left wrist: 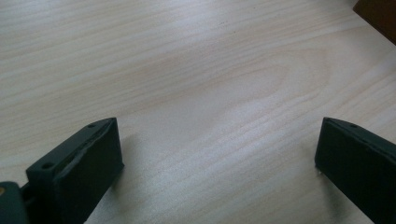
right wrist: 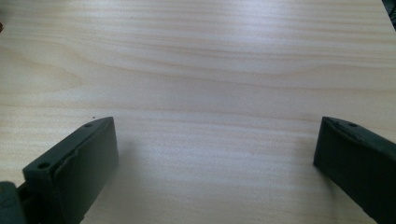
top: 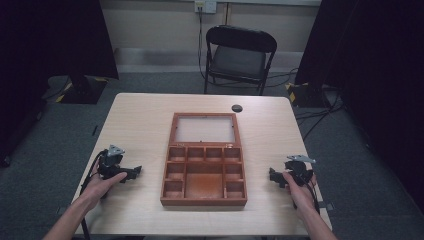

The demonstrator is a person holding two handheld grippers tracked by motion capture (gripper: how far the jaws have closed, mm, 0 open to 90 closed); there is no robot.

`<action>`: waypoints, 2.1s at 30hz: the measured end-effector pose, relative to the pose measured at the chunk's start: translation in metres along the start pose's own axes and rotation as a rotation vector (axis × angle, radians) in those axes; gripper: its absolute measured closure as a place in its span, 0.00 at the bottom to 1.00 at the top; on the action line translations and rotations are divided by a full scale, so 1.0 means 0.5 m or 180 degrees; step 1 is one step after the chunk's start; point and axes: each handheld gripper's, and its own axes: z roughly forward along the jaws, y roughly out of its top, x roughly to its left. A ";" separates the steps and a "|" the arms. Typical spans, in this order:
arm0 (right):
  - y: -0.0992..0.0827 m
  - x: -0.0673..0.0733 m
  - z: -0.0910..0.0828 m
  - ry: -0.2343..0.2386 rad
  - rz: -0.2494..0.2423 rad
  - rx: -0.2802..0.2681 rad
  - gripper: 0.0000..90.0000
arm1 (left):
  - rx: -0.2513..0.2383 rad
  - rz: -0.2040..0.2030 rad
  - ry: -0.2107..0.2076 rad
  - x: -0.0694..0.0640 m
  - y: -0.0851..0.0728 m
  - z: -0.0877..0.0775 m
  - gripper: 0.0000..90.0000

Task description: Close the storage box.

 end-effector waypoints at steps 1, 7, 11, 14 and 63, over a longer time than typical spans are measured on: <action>0.000 0.000 0.000 0.0000 -0.0001 0.0000 0.00 | 0.0009 0.0003 -0.0003 0.000 0.000 0.000 0.00; 0.000 0.002 -0.001 -0.0013 0.0011 0.0003 0.00 | 0.0049 -0.0036 0.0025 -0.001 0.004 -0.003 0.02; 0.000 0.003 -0.001 -0.0014 -0.0003 0.0005 0.00 | 0.0013 -0.0045 -0.0004 0.002 0.005 -0.006 0.09; 0.000 0.007 -0.002 0.0019 -0.0003 0.0020 0.00 | 0.0029 -0.0037 -0.0026 0.005 0.009 -0.009 0.18; 0.245 0.191 0.011 0.1157 -0.0740 -0.0380 0.15 | -0.0259 -0.0025 -0.0472 -0.043 0.211 0.020 0.24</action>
